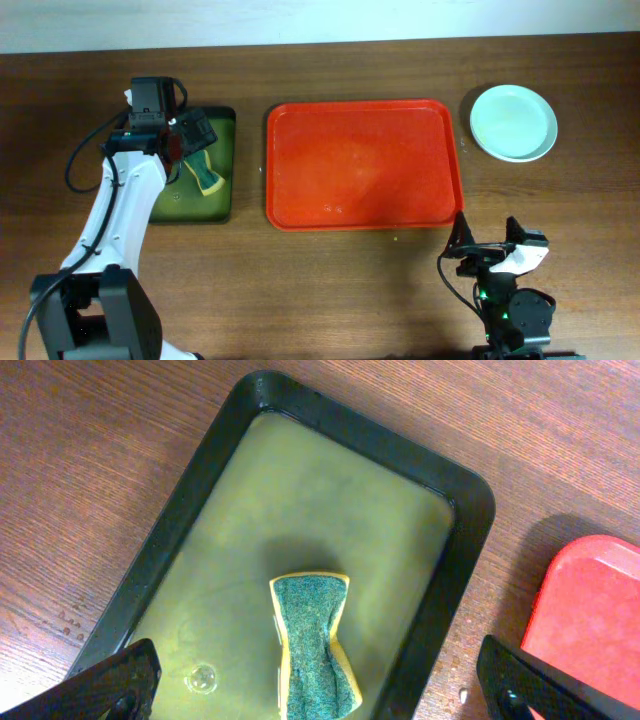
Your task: Clean dirty plates on tray and stack at the side
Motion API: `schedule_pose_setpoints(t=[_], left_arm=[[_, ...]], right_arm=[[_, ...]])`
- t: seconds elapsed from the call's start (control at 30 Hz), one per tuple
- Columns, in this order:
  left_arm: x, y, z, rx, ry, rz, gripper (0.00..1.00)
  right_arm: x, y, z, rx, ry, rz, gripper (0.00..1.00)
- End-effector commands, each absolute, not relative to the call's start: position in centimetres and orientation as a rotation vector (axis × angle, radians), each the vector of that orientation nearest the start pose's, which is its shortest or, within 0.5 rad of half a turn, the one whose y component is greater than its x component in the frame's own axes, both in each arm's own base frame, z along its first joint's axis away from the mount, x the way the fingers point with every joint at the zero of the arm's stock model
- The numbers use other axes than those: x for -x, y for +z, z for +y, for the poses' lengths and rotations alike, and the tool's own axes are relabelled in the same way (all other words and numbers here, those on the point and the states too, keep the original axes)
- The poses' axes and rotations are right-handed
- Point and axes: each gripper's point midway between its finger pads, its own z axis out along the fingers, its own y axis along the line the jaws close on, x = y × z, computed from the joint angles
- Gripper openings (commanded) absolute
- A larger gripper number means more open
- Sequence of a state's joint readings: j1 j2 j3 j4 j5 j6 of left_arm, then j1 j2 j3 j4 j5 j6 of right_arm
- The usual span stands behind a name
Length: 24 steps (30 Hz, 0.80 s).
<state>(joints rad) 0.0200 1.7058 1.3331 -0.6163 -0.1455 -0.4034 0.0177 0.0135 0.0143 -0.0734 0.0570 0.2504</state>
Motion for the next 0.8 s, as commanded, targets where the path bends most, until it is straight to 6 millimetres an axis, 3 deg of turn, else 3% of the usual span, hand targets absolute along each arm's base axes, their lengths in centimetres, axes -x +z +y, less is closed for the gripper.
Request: schedule_pose_setpoints(t=[0.0, 0.2, 0.33, 0.77], left_arm=[[-44.2, 14.4, 3.5, 0.580, 0.037, 2.460, 0.99], [-44.2, 14.4, 3.5, 0.580, 0.037, 2.460, 0.99], [-44.2, 14.4, 3.5, 0.579, 0.037, 2.460, 0.99], [-44.2, 14.4, 3.5, 0.580, 0.037, 2.460, 1.00]], right_arm=[[-24.6, 15.7, -0.8, -0.146, 0.048, 1.637, 0.98], [-24.6, 15.6, 0.1, -0.106, 0.092, 1.645, 0.98], [-24.6, 15.5, 0.5, 0.004, 0.023, 1.650, 0.98], [-24.6, 15.5, 0.4, 0.003, 0.019, 1.652, 0.98]])
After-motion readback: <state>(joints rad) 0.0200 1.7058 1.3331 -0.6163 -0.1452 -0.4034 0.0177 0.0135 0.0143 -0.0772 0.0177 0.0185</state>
